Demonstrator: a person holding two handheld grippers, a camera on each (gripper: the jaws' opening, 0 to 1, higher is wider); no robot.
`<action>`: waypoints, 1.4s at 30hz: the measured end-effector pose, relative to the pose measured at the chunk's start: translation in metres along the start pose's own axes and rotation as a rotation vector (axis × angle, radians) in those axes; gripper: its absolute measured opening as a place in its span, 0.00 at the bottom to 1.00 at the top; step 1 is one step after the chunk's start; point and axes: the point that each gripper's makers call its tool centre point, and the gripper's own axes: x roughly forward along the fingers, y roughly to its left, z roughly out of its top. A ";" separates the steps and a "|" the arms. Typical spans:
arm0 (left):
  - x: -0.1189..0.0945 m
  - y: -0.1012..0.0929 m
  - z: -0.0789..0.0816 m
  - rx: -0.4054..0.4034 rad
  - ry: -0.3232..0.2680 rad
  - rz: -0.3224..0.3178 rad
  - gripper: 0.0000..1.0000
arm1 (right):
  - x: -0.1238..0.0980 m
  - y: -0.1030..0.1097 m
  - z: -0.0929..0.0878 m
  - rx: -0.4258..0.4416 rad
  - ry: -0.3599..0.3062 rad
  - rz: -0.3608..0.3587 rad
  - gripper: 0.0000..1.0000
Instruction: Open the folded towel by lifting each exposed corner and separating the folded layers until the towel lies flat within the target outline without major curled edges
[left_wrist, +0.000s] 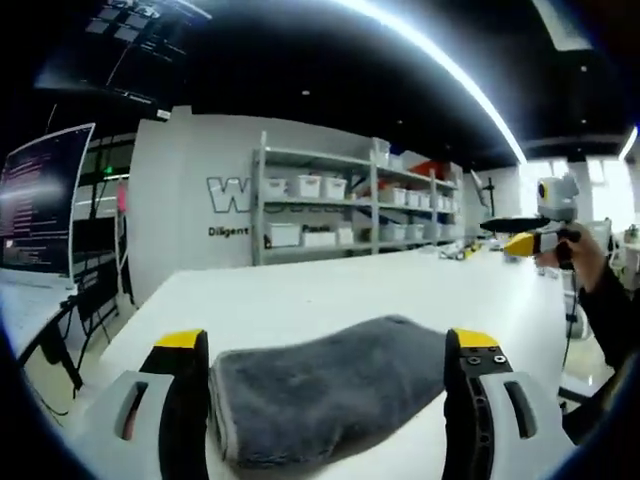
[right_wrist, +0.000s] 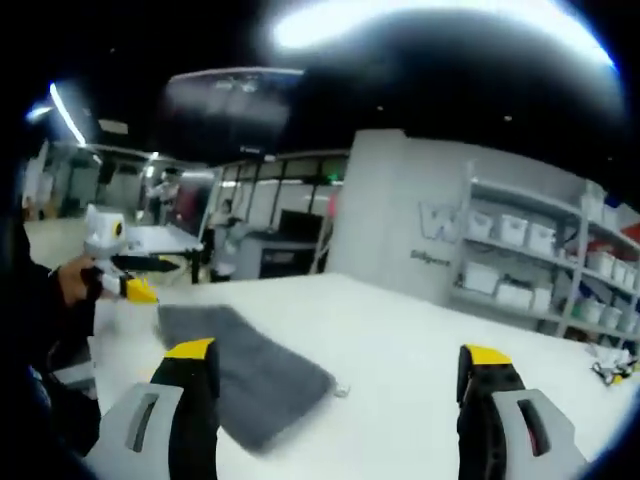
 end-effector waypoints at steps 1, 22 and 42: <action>0.000 0.000 0.000 -0.009 -0.001 0.001 0.96 | -0.006 -0.004 -0.002 0.019 -0.012 -0.015 1.00; -0.022 0.014 -0.005 0.027 0.022 0.085 0.97 | -0.065 -0.044 -0.070 0.103 0.000 -0.109 0.97; -0.025 0.056 -0.055 0.033 0.197 0.145 0.82 | -0.034 -0.022 -0.087 0.192 0.073 -0.031 0.79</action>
